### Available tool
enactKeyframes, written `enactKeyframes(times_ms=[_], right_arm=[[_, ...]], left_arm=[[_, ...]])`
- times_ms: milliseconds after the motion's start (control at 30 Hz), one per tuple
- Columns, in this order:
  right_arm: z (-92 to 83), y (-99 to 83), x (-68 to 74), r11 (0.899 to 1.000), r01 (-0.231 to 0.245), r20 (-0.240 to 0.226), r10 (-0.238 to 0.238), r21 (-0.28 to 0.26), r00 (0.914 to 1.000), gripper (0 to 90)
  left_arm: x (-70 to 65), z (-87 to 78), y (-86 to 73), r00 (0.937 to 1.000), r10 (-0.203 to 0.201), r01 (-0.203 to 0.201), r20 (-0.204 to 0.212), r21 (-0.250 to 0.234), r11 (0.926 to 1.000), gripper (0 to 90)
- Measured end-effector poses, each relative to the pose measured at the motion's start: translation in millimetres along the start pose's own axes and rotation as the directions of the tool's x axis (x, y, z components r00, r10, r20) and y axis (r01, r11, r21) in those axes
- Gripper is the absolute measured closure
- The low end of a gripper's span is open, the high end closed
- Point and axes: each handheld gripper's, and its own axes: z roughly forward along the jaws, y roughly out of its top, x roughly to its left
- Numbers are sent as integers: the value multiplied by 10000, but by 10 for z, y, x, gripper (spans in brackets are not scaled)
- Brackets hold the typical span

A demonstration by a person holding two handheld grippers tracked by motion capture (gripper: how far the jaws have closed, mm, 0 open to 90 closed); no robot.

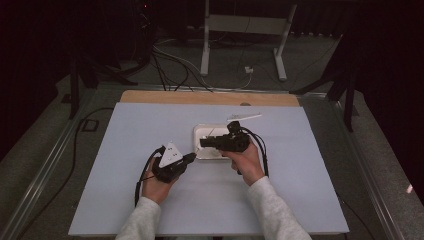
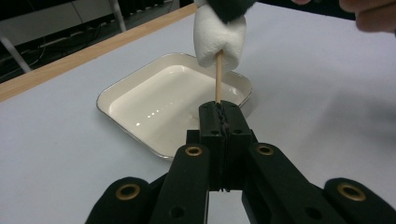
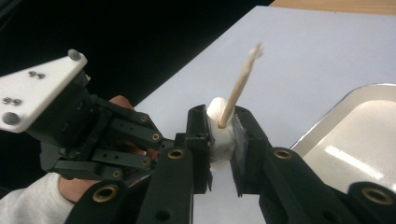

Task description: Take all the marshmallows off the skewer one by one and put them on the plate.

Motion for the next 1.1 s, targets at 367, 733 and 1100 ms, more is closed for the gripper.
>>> enactKeyframes(times_ms=[367,733,1100], right_arm=[[-505,141,-124,9866,-490,-88,482,-1556,9988,811],[-613,163,-139,9921,157,992,-33,-1242,9951,802],[-485,120,-203,9945,216,1741,-35,-1022,9847,792]], left_arm=[[-32,83,-82,9981,527,-498,-309,888,9948,900],[32,25,-77,9992,16,4,-406,487,9988,900],[85,-20,-74,9986,-381,388,-359,179,9991,900]])
